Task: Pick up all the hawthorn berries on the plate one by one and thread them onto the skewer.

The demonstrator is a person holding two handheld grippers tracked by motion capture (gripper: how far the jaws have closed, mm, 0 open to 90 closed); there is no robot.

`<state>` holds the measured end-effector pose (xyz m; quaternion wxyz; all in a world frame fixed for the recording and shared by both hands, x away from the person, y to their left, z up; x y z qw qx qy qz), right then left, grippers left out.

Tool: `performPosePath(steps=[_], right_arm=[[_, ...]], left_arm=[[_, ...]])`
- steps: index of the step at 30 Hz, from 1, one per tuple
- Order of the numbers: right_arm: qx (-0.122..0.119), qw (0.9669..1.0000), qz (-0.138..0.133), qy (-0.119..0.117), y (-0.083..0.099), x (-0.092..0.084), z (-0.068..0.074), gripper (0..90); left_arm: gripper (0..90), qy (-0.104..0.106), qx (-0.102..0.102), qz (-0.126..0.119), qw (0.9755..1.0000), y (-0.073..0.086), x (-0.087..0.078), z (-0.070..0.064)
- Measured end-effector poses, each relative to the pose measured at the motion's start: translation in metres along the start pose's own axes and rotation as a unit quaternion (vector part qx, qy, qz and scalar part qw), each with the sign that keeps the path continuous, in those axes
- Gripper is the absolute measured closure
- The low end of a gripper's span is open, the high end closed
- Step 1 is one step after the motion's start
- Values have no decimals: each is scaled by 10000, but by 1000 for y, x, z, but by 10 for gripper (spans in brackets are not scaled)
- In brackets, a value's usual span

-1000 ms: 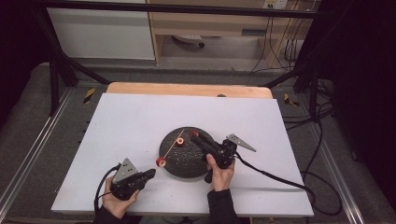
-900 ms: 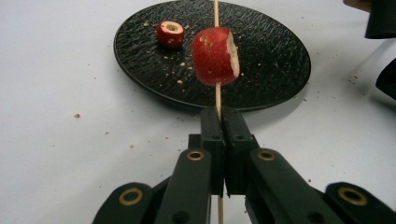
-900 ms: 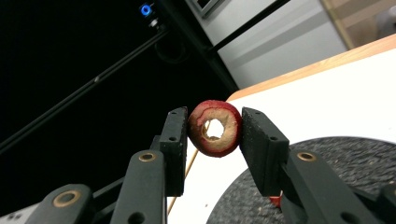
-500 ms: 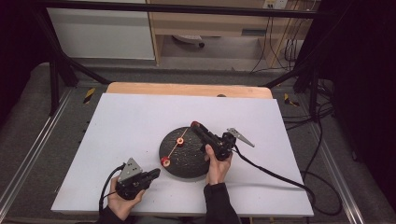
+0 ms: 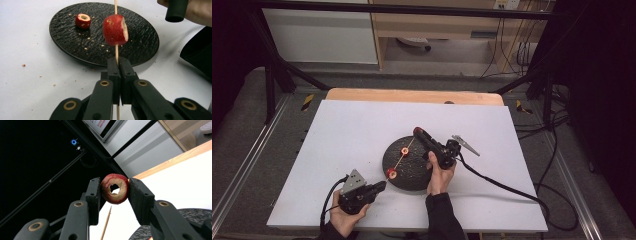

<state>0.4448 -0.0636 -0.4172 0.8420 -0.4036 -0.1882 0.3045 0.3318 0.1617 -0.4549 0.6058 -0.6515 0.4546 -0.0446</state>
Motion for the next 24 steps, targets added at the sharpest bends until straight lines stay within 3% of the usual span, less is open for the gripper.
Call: performPosePath(steps=[17,24], right_arm=[[127,9998,-15,-122,4,2,4,629],[192,9997,-2,-144,6,2,4,629]], left_arm=[[882,-18,-87,-130,9999,-1,4,-4],[882,-75,-215,-238,9995,-6,8,-9]])
Point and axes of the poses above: each handheld gripper's, and its own axes: x roughly forward along the jaws, y roughly out of its underside, z roughly to its left, the point moved 4 cm from there along x, roughly forward along the jaws, and after that the axes turned 8 degrees about -x, right-handed, at the moved point
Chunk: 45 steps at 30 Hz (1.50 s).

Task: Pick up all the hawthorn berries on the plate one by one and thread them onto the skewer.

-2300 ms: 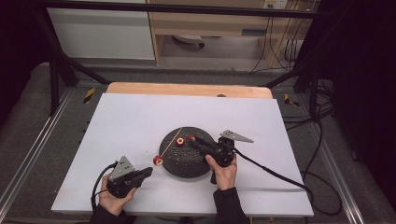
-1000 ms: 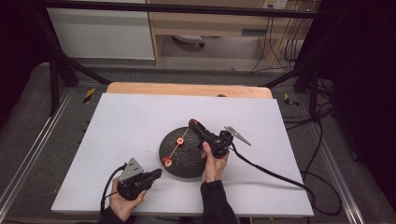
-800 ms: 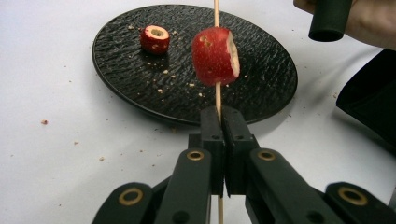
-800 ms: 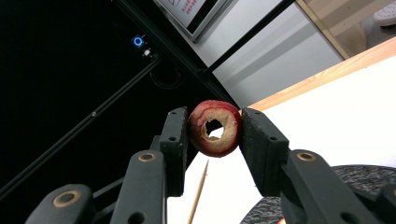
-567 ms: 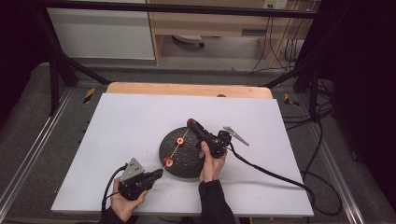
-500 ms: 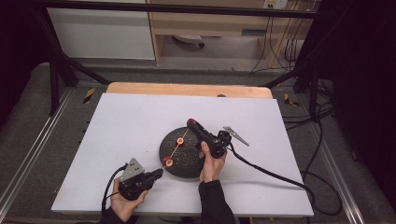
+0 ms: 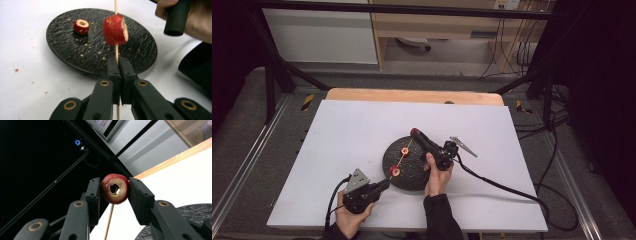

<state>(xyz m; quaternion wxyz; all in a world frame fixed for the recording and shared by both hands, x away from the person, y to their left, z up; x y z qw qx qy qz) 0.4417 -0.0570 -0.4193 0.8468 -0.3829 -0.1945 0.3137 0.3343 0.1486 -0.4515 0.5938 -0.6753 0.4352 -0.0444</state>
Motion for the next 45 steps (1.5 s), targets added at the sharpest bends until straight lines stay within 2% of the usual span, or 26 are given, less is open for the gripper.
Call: performPosePath(steps=[6,13,17,21,23,28,37,45], right_arm=[[23,10000,-44,4,0,0,1,630],[-8,10000,-55,-46,-5,-1,1,631],[47,9999,-121,-56,-6,-1,2,632],[159,9998,-80,-84,-4,-1,2,632],[240,9996,-76,-123,-3,-1,2,632],[255,9996,9,-135,0,-2,2,632],[130,9997,137,-155,4,-4,4,632],[55,9996,254,-131,9,-5,5,632]], left_arm=[[882,-66,-105,-19,9999,-6,5,-4],[883,-216,-114,3,9997,-9,6,-9],[881,-223,-207,6,9995,-9,8,-9],[883,-275,-110,-170,9994,-11,9,-14],[883,-254,-160,-247,9992,-14,10,-17],[883,-248,-242,-307,9989,-25,15,-20],[883,-244,-233,-379,9987,-46,26,-19],[883,-148,-238,-349,9990,-55,33,-14]])
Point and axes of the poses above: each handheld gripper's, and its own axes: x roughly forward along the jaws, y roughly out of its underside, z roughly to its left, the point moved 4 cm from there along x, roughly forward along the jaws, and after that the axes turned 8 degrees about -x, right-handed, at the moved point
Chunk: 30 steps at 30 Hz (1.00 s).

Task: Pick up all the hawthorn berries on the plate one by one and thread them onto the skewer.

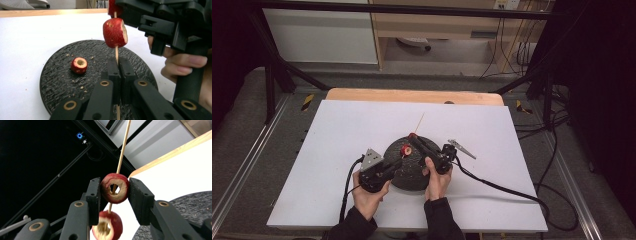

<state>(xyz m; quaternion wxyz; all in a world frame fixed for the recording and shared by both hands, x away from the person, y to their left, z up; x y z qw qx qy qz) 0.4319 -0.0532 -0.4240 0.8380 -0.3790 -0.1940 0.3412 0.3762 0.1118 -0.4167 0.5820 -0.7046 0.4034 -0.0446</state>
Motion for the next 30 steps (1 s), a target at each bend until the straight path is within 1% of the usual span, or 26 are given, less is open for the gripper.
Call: performPosePath(steps=[5,9,13,15,16,17,18,19,21,22,23,25,28,30], right_arm=[[-17,9999,107,9,4,0,0,631],[-109,9998,164,51,4,0,-1,616],[-342,9990,273,126,1,-1,0,517],[-454,9982,364,161,-1,-2,0,438],[-506,9976,452,162,-1,-2,0,401],[-618,9964,544,178,-3,-3,0,362],[-676,9956,616,213,-4,-4,0,329],[-815,9941,682,217,-5,-4,0,298],[-982,9906,916,260,-7,-6,-1,230],[-1063,9890,990,274,-8,-7,-1,202],[-1096,9873,1114,289,-8,-8,-1,176],[-1192,9829,1371,315,-9,-10,-2,131],[-1380,9753,1671,423,-10,-13,-5,91],[-1456,9719,1792,452,-10,-15,-6,75]], left_arm=[[883,-17,29,30,10000,0,3,2],[883,58,25,36,10000,0,3,4],[883,86,81,58,9999,2,2,7],[883,74,120,81,9999,3,0,9],[883,76,128,93,9998,4,-2,10],[883,62,140,95,9998,4,-3,12],[883,63,159,103,9998,5,-4,13],[883,59,177,117,9998,5,-6,14],[883,62,201,149,9997,6,-9,17],[883,65,213,166,9996,6,-11,19],[883,78,232,224,9994,6,-12,20],[883,33,261,281,9993,8,-16,24],[882,31,310,369,9988,13,-21,28],[882,23,312,412,9987,15,-26,31]])
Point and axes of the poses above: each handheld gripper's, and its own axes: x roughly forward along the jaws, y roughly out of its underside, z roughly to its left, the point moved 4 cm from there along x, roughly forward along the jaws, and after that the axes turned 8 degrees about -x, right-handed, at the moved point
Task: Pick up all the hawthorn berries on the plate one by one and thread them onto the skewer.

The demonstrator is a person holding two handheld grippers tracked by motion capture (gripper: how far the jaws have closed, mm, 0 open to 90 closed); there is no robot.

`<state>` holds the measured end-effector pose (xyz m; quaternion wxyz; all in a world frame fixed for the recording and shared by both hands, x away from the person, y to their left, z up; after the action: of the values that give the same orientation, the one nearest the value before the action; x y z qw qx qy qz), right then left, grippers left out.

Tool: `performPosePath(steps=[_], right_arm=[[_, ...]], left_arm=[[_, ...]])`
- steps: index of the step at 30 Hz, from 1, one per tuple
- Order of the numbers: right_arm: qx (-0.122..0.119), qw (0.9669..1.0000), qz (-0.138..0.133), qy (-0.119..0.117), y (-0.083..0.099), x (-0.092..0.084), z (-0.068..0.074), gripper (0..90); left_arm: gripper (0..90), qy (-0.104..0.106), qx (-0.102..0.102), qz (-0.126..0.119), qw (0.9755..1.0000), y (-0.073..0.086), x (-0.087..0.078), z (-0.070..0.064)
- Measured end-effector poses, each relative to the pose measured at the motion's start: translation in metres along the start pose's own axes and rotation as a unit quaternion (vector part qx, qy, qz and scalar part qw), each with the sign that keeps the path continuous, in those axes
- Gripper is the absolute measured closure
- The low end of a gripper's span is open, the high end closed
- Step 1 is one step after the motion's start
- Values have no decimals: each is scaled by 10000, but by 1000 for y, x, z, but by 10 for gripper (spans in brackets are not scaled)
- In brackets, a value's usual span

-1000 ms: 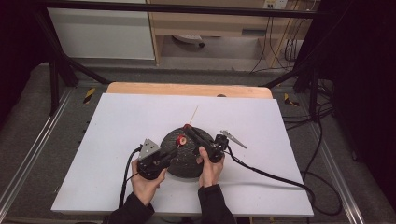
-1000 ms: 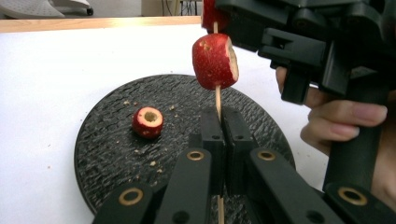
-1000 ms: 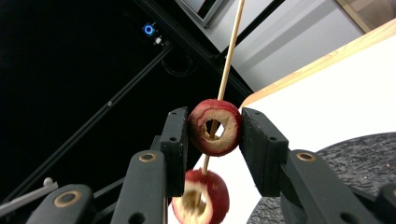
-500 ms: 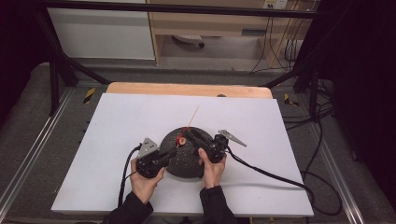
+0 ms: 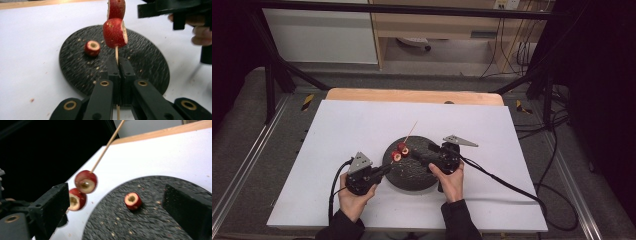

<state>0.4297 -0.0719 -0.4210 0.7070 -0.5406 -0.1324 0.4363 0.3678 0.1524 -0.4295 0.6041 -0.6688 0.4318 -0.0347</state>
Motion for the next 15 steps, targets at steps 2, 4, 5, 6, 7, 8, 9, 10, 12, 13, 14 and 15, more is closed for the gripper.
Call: performPosePath(steps=[2,4,5,6,7,8,9,10,12,13,14,15], right_arm=[[-90,9998,166,14,1,-1,-2,62],[-226,9991,346,12,1,-2,-5,53],[-318,9982,502,39,2,-3,-7,48],[-379,9976,584,64,2,-4,-9,42],[-456,9966,682,94,2,-4,-11,37],[-502,9957,767,101,3,-5,-12,31],[-543,9949,842,94,3,-5,-13,27],[-615,9938,925,81,3,-5,-14,24],[-701,9923,1013,89,3,-6,-15,21],[-747,9916,1056,88,2,-7,-16,20],[-786,9910,1083,84,2,-7,-16,17],[-823,9904,1105,90,1,-7,-17,14]], left_arm=[[882,15,18,97,10000,3,-4,4],[882,-28,57,147,9999,6,-8,9],[881,-39,71,161,9998,7,-10,10],[882,-46,78,195,9998,8,-12,13],[882,-58,88,215,9997,10,-15,15],[882,-69,94,225,9997,12,-17,18],[882,-78,104,245,9996,14,-20,21],[881,-77,103,252,9996,16,-22,23],[882,-98,145,293,9994,20,-26,27],[882,-121,155,299,9994,21,-28,29],[882,-127,149,300,9994,23,-29,31],[882,-114,136,320,9993,24,-31,32]])
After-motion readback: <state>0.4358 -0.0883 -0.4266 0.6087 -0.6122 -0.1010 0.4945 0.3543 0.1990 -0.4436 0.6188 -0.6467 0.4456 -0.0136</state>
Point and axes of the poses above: each handheld gripper's, and its own axes: x roughly forward along the jaws, y roughly out of its underside, z roughly to its left, the point moved 4 cm from there along x, roughly forward along the jaws, and after that the axes turned 8 degrees about -x, right-handed, at the moved point
